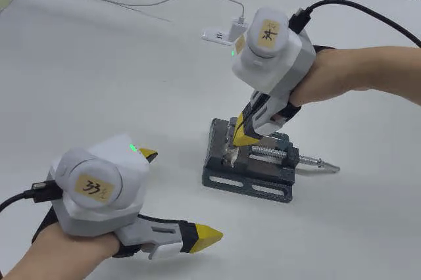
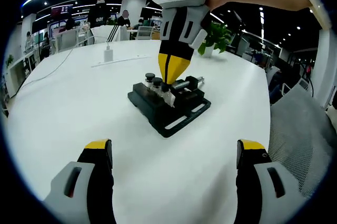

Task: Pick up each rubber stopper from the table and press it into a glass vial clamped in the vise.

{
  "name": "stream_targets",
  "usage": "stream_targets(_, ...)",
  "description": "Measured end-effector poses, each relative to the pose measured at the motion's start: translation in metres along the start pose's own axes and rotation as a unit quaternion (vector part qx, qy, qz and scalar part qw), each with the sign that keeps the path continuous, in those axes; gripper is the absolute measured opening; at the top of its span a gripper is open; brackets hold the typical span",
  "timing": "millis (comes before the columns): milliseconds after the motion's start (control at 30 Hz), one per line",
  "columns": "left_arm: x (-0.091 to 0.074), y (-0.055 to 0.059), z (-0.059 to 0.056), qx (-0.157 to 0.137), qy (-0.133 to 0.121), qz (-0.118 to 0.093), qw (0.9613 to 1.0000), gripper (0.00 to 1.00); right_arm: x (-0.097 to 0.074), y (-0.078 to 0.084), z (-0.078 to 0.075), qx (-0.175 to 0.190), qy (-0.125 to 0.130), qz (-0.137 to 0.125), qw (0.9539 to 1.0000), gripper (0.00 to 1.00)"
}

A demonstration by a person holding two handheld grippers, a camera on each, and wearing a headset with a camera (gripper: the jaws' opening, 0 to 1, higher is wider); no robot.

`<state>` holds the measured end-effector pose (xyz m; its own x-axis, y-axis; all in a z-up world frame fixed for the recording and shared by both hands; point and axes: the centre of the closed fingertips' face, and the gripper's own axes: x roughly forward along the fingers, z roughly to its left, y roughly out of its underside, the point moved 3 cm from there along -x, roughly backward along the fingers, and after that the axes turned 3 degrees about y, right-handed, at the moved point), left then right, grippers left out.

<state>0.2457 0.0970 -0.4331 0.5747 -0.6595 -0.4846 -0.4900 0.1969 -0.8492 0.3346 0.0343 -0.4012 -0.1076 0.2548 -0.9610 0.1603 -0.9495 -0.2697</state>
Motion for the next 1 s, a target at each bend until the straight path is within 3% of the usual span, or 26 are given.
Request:
stream_targets(433, 0.006, -0.001, -0.001, -0.007, 0.006, 0.000, 1.0000, 0.98, 0.001, -0.003, 0.003, 0.004, 0.007, 0.016, 0.9998, 0.00)
stream_targets(767, 0.009, -0.004, 0.001, -0.011, 0.006, -0.007, 0.9999, 0.98, 0.003, -0.009, -0.004, 0.028, -0.012, 0.051, 0.9983, 0.00)
stream_targets(933, 0.010, -0.004, 0.002, -0.013, 0.007, -0.008, 0.9999, 0.98, 0.003, -0.006, -0.006, 0.063, -0.031, 0.046, 0.9965, 0.00)
stream_targets(1000, 0.011, -0.003, 0.002, -0.013, 0.007, -0.007, 0.9999, 0.98, 0.003, -0.006, -0.008, 0.061, -0.034, 0.046, 0.9965, 0.00)
